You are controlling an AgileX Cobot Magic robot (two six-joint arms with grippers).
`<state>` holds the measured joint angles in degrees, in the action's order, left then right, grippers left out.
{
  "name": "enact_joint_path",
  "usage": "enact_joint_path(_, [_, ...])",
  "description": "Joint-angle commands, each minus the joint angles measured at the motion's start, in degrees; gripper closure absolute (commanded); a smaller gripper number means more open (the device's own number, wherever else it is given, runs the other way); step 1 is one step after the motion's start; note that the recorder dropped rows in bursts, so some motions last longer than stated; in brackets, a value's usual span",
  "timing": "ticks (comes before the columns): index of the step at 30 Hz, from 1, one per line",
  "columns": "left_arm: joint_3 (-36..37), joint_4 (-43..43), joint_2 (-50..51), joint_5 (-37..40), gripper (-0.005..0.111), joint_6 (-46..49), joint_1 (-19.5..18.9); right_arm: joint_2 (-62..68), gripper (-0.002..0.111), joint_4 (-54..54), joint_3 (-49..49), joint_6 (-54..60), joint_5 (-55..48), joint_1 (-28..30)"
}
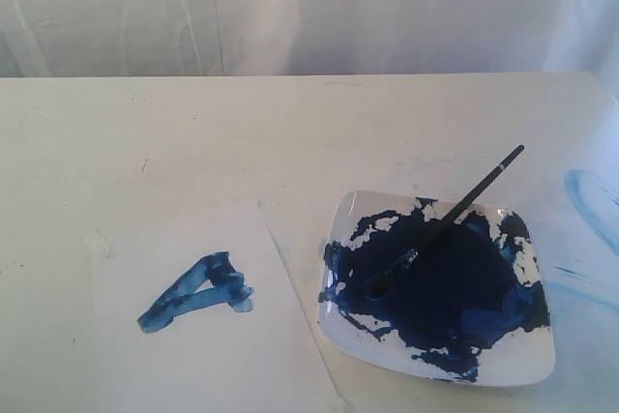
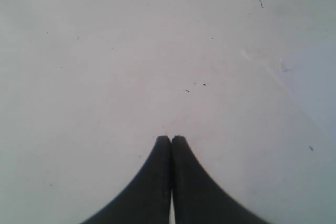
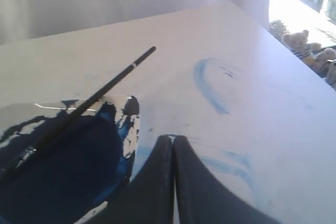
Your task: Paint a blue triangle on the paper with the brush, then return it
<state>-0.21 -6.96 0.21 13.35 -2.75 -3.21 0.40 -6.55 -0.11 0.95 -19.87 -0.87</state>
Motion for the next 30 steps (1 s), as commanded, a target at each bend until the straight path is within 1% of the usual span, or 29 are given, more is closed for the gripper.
enact_joint_path(1, [0.21, 0.49, -0.21, -0.08, 0.107, -0.05, -0.06, -0.40, 0.108, 1.45, 0.11, 2.00, -0.82, 1.04])
enact_joint_path(4, [0.21, 0.49, -0.21, -0.08, 0.107, -0.05, -0.06, -0.40, 0.108, 2.07, 0.11, 2.68, -0.55, 0.87])
enact_joint_path(7, [0.21, 0.49, -0.21, -0.08, 0.107, -0.05, -0.06, -0.40, 0.108, 2.04, 0.11, 7.54, -0.31, 0.78])
enact_joint_path(9, [0.21, 0.49, -0.21, -0.08, 0.107, -0.05, -0.06, -0.40, 0.108, 2.04, 0.11, 7.84, -0.20, -0.69])
enact_joint_path(11, [0.21, 0.49, -0.21, -0.08, 0.107, -0.05, -0.06, -0.40, 0.108, 2.04, 0.11, 6.17, -0.20, -3.28])
enact_joint_path(12, [0.21, 0.49, -0.21, -0.08, 0.107, -0.05, -0.06, -0.40, 0.108, 3.09, 0.11, 2.67, 0.24, -4.35])
enact_joint_path(15, [0.21, 0.49, -0.21, -0.08, 0.107, -0.05, -0.06, -0.40, 0.108, 10.88, 0.11, -6.46, 0.60, -4.56])
enact_joint_path(21, [0.21, 0.49, -0.21, -0.08, 0.107, -0.05, -0.06, -0.40, 0.108, 11.33, 0.11, -5.98, 0.72, -8.51])
enact_joint_path(30, [0.21, 0.49, -0.21, -0.08, 0.107, -0.05, -0.06, -0.40, 0.108, 11.22, 0.11, -5.98, 0.72, -8.65])
